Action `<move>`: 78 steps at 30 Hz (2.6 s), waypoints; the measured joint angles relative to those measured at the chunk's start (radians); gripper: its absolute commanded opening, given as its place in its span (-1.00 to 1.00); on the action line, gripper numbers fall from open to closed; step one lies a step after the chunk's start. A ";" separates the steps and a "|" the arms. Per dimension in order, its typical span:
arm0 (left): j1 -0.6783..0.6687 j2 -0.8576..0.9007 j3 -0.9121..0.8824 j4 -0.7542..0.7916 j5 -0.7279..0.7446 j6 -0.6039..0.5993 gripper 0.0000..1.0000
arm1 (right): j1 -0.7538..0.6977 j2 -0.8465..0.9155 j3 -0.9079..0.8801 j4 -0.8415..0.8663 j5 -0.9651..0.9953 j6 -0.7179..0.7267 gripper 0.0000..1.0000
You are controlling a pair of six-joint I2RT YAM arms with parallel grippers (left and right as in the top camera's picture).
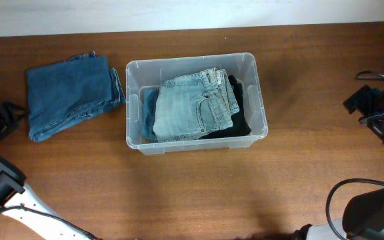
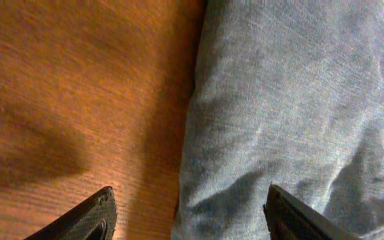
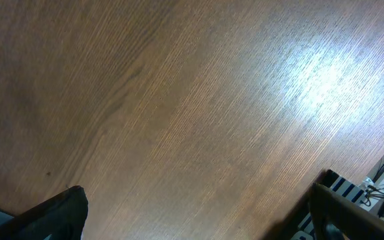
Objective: Pack container
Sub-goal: 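Grasp the edge of the dark-blue denim with the left gripper, then lift the dark-blue denim and swing it right over the bin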
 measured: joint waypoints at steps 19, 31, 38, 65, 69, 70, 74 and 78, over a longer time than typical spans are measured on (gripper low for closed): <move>-0.070 0.042 0.005 0.023 0.056 0.025 0.51 | 0.000 0.000 0.000 0.000 0.000 0.000 0.97; -0.095 0.061 0.025 0.029 0.109 0.026 0.68 | 0.000 0.000 0.000 0.000 0.000 0.000 0.97; -0.095 0.082 0.035 0.040 0.118 0.033 -0.31 | 0.000 0.000 0.000 0.000 0.000 0.000 0.97; 0.000 0.049 0.208 -0.091 0.570 -0.035 -0.99 | 0.000 0.000 0.000 0.000 0.000 0.000 0.97; 0.009 -0.087 0.223 -0.064 0.565 -0.055 -0.99 | 0.000 0.000 0.000 0.000 0.000 0.000 0.97; 0.009 -0.132 0.224 -0.048 0.563 -0.067 -0.99 | 0.000 0.000 0.000 0.000 0.000 0.000 0.97; -0.002 -0.294 0.236 0.010 0.560 -0.131 -0.99 | 0.000 0.000 0.000 0.000 0.000 0.000 0.97; -0.022 -0.425 0.238 0.060 0.559 -0.207 -0.99 | 0.000 0.000 0.000 0.000 0.000 -0.001 0.97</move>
